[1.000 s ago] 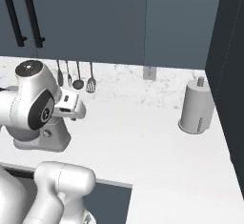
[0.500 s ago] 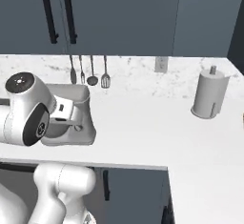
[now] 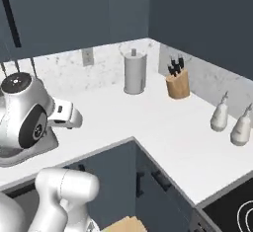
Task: Navigate to the shelves.
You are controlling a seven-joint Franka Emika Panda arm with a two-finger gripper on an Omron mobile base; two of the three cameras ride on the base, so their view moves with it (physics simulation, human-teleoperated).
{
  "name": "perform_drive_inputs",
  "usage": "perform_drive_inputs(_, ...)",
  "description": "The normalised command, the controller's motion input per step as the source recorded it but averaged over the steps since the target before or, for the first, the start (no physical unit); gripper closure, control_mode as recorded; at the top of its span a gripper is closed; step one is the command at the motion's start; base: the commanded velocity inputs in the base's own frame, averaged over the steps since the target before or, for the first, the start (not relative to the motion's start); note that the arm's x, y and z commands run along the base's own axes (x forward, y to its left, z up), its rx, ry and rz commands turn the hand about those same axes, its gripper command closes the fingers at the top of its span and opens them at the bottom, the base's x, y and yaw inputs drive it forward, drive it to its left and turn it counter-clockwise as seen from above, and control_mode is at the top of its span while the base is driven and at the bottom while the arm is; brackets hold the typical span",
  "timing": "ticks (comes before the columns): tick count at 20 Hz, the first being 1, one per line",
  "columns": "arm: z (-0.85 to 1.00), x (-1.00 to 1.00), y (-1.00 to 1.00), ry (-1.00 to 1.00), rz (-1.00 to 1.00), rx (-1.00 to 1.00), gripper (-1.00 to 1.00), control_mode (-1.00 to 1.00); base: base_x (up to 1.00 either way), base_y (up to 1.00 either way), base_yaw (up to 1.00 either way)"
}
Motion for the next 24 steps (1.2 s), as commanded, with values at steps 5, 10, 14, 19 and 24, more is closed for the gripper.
perform_drive_inputs(5,0.0,0.0,0.0,0.0,0.0,0.0,-1.0,1.0,-0.14,-0.44,-0.82)
perform_drive_inputs(10,0.0,0.0,0.0,0.0,0.0,0.0,-1.0,1.0,-0.29,-0.79,-0.69)
perform_drive_inputs(14,0.0,0.0,0.0,0.0,0.0,0.0,-1.0,1.0,-0.22,-1.0,-0.48)
perform_drive_inputs(19,0.0,0.0,0.0,0.0,0.0,0.0,-1.0,1.0,-0.21,-1.0,-0.32)
perform_drive_inputs(24,0.0,0.0,0.0,0.0,0.0,0.0,-1.0,1.0,-0.14,-1.0,-0.34)
